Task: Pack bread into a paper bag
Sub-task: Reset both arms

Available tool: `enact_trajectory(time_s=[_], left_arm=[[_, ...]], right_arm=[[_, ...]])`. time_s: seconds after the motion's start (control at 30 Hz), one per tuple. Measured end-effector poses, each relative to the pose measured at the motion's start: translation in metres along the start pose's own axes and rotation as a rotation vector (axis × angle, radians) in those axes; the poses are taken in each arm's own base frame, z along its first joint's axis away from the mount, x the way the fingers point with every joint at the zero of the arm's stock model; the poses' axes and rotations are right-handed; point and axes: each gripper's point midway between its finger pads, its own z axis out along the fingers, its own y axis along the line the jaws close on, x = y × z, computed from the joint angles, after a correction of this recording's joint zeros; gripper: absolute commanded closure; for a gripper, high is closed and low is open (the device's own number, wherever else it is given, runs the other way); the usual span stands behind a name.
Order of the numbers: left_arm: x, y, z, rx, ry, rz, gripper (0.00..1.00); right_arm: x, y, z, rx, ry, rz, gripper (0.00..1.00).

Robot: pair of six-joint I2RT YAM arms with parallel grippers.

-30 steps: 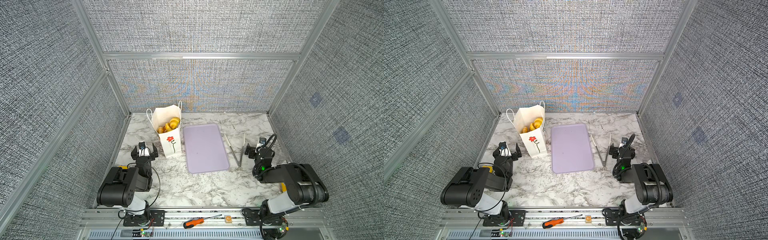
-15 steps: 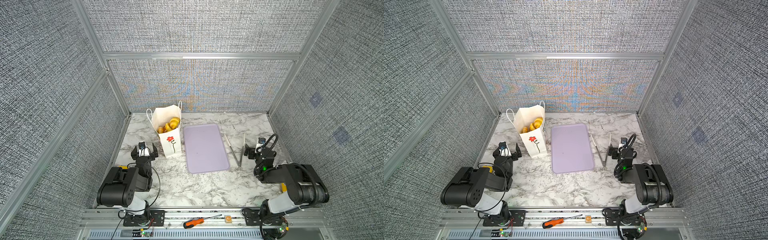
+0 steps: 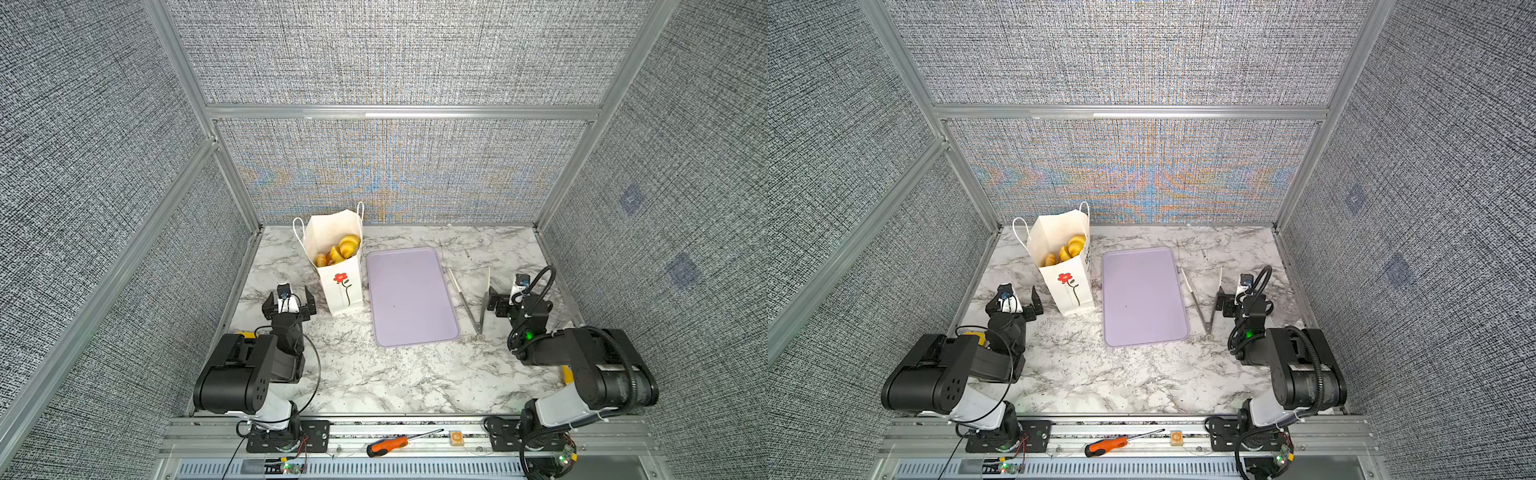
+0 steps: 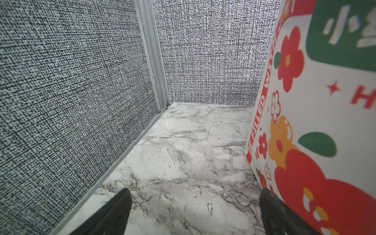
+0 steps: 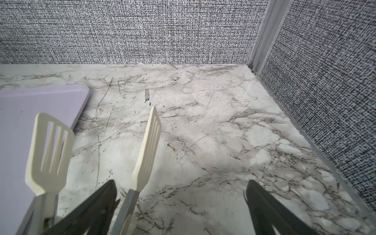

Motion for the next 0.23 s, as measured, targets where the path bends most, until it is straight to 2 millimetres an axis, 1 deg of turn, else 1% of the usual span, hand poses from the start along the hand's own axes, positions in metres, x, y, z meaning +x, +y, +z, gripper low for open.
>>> enact_trajectory(time_s=[0.23], left_arm=[[0.0001, 0.0000, 0.0000, 0.000, 0.000, 0.000, 0.01]], right_arm=[[0.0016, -0.0018, 0.0013, 0.011, 0.011, 0.011, 0.00]])
